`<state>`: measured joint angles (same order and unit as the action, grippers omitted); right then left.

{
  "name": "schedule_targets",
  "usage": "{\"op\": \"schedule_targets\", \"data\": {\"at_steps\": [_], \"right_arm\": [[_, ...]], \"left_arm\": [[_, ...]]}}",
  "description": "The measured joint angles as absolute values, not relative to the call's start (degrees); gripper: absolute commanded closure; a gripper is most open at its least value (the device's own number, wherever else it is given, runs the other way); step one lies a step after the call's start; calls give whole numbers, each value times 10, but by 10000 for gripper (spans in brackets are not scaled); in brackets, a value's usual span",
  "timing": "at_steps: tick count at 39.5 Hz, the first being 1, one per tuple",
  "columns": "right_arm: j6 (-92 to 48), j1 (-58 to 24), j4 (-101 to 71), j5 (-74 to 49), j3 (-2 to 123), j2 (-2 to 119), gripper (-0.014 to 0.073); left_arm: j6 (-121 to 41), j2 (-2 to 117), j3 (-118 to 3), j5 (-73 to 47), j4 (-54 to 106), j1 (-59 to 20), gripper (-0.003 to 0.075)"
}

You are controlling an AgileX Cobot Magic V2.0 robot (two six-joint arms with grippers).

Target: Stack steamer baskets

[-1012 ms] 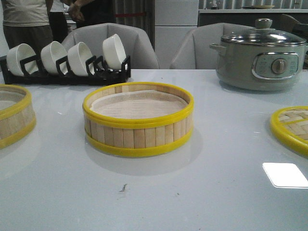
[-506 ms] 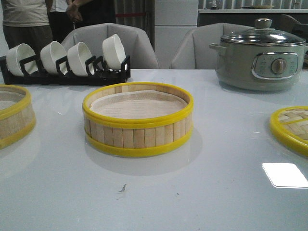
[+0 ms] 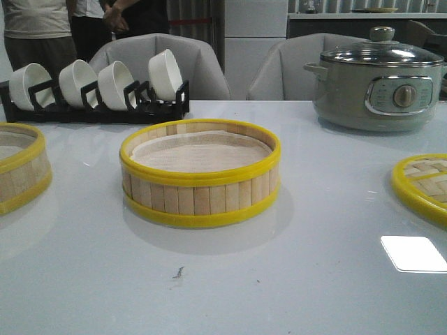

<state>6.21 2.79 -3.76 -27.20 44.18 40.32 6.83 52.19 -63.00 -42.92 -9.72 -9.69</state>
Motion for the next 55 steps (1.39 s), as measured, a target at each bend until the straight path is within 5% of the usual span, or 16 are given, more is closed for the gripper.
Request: {"op": "schedule_targets", "data": {"at_steps": [4, 13, 22, 55], "right_arm": [[62, 28, -38, -280, 442, 403, 475], [62, 28, -38, -304, 442, 403, 160], [63, 28, -38, -304, 442, 403, 160], [63, 28, -38, -306, 442, 407, 160]], "left_arm": [[68, 522, -630, -432, -85, -97, 633], [68, 522, -630, -434, -72, -97, 577], [68, 547, -630, -459, -70, -97, 232], [68, 891, -654, -377, -35, -91, 233]]}}
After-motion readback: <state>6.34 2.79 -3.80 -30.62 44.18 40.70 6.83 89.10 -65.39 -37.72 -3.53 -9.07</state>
